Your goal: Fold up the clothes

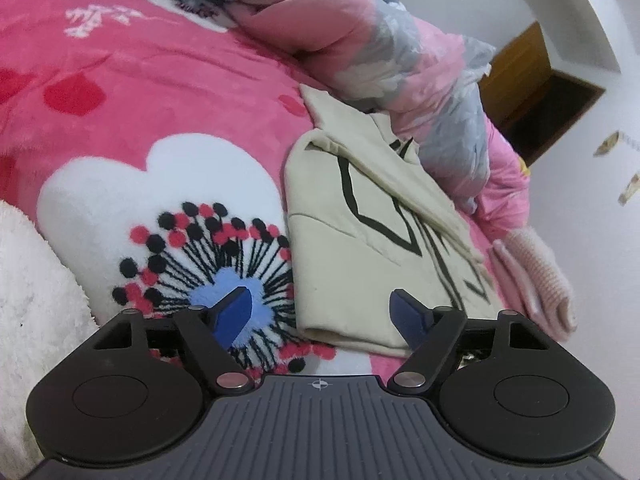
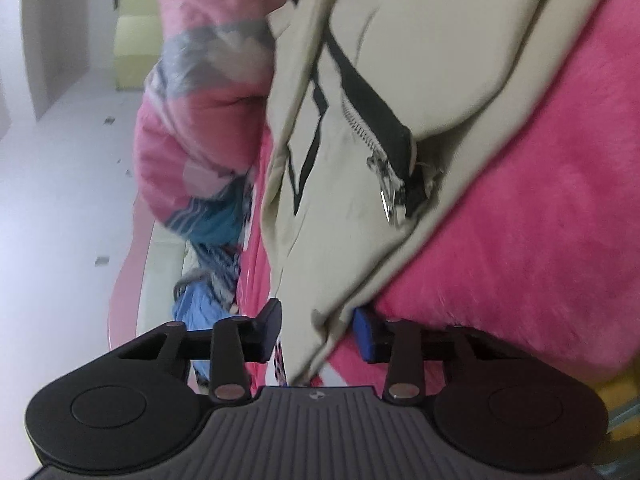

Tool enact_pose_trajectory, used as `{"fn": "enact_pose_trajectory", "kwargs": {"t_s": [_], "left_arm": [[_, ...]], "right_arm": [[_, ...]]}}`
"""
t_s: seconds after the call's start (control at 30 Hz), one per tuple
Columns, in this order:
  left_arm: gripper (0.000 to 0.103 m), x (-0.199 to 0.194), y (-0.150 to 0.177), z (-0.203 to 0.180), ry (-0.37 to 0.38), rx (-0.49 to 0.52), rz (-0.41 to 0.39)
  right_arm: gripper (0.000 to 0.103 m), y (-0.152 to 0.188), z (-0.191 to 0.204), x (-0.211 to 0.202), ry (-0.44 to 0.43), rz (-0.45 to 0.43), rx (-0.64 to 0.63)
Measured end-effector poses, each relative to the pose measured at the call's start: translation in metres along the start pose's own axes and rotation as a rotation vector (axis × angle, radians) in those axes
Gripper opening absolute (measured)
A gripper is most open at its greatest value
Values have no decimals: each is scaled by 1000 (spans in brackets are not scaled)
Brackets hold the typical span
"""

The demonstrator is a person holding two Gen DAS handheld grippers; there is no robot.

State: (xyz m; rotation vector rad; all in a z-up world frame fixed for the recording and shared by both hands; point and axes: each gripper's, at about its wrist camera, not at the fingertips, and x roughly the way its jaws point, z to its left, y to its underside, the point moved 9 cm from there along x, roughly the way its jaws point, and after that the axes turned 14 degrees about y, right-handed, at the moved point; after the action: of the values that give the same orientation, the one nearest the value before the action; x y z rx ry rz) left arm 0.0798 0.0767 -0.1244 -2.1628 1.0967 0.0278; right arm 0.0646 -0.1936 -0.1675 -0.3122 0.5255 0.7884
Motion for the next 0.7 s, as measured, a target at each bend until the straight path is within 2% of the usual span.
{"fn": "enact_pose_trajectory", "kwargs": {"t_s": [0.1,0.27,0.37,0.43,0.5,0.6,0.7], "left_arm": [[68,-1,-4,4,26,-45,-5],[66,-1,-10,12,72,-116,-24],[65,3,-12,14,105,-157,-21],[65,5,-13,14,128,-182,-21],[65,8,-13,14,143,-202,-17],[65,13,-14,16,156,-235,-6],[65,18,-15,19,174,-280,3]], "right_arm": [[37,5,-3,3,9,-2,27],[33,11,-11,9,0,22,87],[32,7,-6,17,-51,27,117],[28,5,-4,23,-84,30,136],[17,11,-3,28,-88,46,123],[7,20,-1,35,-94,68,103],[5,30,0,42,-100,91,84]]}}
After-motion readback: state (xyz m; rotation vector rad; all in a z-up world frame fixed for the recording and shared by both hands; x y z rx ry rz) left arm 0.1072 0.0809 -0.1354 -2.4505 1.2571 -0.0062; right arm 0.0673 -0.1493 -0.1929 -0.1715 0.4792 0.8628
